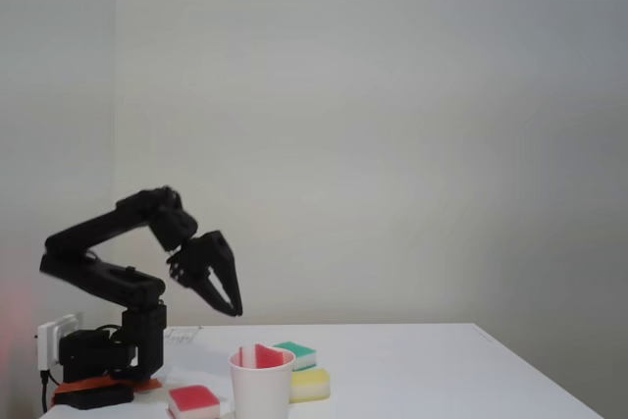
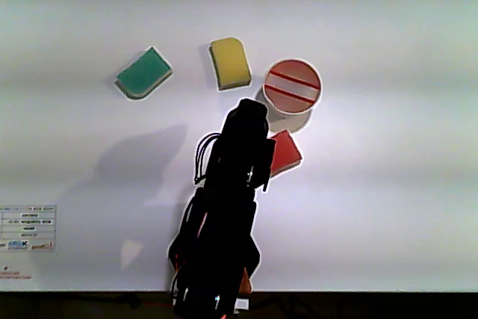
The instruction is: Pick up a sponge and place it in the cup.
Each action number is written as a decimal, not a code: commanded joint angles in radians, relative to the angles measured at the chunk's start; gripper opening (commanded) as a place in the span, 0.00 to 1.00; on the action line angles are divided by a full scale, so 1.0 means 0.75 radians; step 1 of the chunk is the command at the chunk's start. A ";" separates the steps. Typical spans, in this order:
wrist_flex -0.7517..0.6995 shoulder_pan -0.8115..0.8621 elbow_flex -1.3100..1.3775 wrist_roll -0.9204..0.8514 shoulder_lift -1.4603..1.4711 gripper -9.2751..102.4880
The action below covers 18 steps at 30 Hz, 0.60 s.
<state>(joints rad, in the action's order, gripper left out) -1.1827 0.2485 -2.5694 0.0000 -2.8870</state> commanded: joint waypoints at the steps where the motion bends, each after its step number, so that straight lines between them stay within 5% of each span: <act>1: 0.008 -0.020 -0.162 0.004 -0.188 0.08; 18: 0.153 -0.155 -0.695 -0.020 -0.499 0.08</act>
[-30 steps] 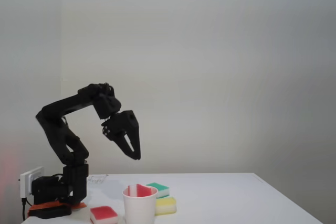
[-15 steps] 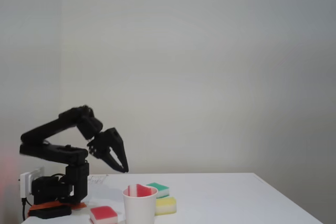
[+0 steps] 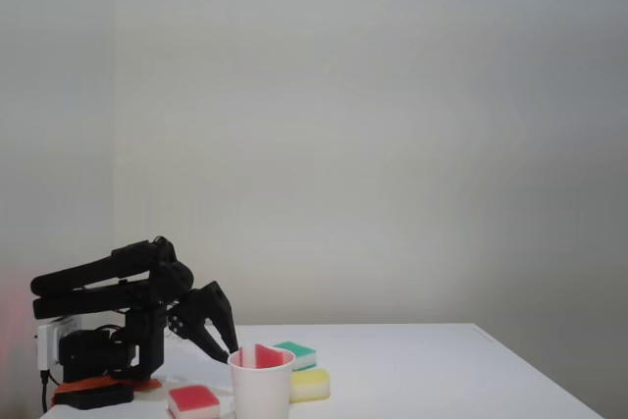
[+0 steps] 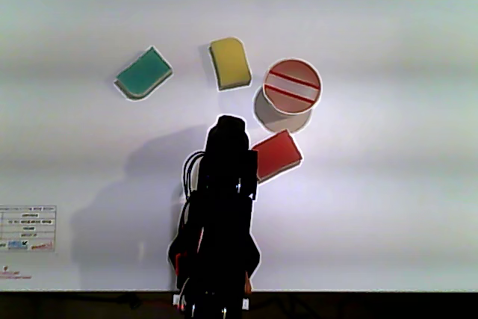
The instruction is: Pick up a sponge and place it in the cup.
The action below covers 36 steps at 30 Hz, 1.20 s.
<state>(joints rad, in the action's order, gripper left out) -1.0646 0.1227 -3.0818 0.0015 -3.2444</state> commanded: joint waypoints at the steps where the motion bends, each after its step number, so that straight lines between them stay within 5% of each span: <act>1: -0.014 0.012 -0.012 -0.022 -0.022 0.08; 18: -0.432 -0.016 -0.012 -0.004 -0.025 0.08; 36: -0.448 -0.053 -0.012 -0.022 -0.025 0.08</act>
